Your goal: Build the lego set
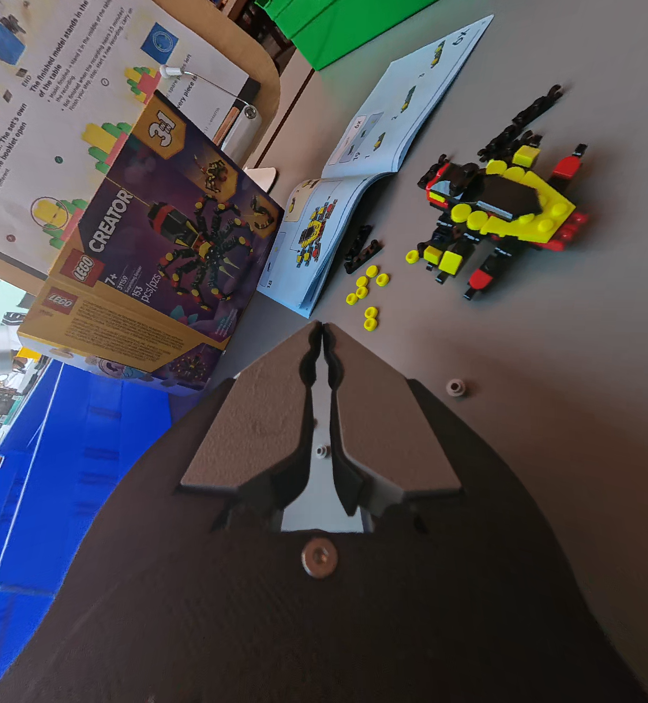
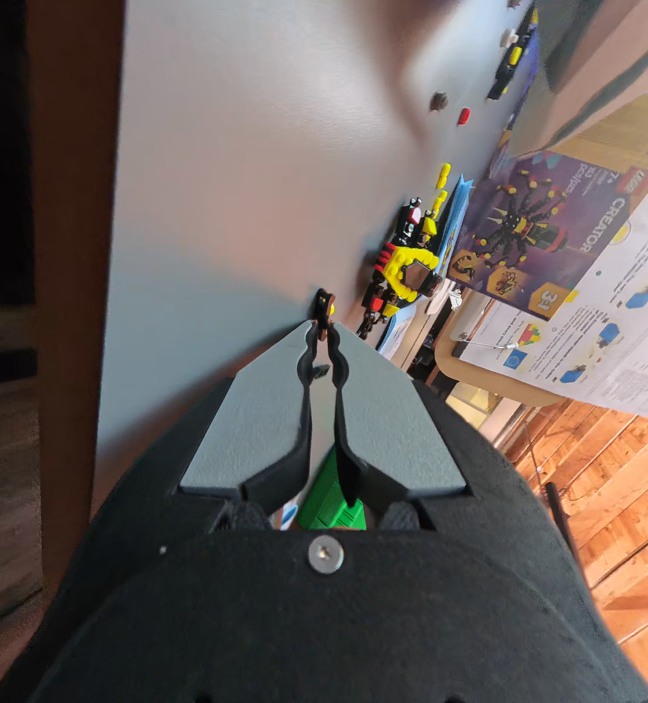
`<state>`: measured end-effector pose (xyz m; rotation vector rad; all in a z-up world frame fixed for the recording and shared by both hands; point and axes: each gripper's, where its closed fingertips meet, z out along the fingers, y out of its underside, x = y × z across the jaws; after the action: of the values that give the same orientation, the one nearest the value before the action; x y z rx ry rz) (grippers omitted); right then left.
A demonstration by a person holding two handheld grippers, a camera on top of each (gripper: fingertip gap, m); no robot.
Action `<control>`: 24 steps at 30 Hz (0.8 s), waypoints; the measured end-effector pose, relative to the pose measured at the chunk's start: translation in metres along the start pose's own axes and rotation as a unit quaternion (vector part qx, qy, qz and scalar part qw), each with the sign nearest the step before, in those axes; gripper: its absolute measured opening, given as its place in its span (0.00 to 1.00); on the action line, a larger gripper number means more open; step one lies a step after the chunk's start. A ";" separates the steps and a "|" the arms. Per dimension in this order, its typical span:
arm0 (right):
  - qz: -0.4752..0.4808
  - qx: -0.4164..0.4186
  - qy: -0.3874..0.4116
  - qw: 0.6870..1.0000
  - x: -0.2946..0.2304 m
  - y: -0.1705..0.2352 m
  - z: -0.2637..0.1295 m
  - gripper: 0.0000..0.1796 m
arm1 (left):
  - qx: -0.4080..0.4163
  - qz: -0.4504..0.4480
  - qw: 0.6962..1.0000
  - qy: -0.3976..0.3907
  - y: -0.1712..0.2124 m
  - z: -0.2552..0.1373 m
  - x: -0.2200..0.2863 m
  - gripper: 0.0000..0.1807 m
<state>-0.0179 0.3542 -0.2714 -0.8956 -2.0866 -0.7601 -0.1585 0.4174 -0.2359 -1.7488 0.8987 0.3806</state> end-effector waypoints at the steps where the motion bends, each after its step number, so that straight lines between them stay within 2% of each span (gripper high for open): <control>1: -0.011 -0.002 -0.006 1.000 -0.001 0.001 -0.001 0.01 | 0.001 -0.003 1.000 -0.001 0.000 0.000 -0.001 0.00; 7: -0.021 -0.006 -0.037 0.999 -0.007 0.011 -0.012 0.06 | 0.002 -0.008 1.000 -0.002 0.000 -0.001 -0.002 0.00; 9: 0.023 0.016 -0.064 0.998 -0.012 0.008 -0.020 0.09 | 0.001 -0.006 1.000 -0.001 0.000 0.000 -0.001 0.00; 11: 0.068 0.044 -0.090 0.993 -0.017 0.004 -0.027 0.06 | 0.002 -0.006 1.000 -0.001 0.000 -0.001 -0.001 0.00; 14: 0.151 0.084 -0.099 0.980 -0.014 0.003 -0.034 0.07 | 0.004 -0.008 1.000 -0.002 -0.001 -0.001 -0.002 0.00; 17: 0.275 0.104 -0.092 0.951 -0.002 0.015 -0.031 0.08 | 0.003 -0.007 1.000 -0.002 -0.001 -0.001 -0.002 0.00; 20: 0.393 0.155 -0.088 0.902 0.006 0.018 -0.025 0.10 | 0.002 -0.005 1.000 -0.003 0.000 -0.001 -0.002 0.00; 24: 0.470 0.183 -0.071 0.860 0.007 0.026 -0.014 0.11 | -0.001 -0.002 1.000 -0.005 0.000 0.000 -0.002 0.00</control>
<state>0.0045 0.3615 -0.2525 -1.5644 -1.5121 0.2232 -0.1601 0.4180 -0.2348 -1.7481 0.8873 0.3870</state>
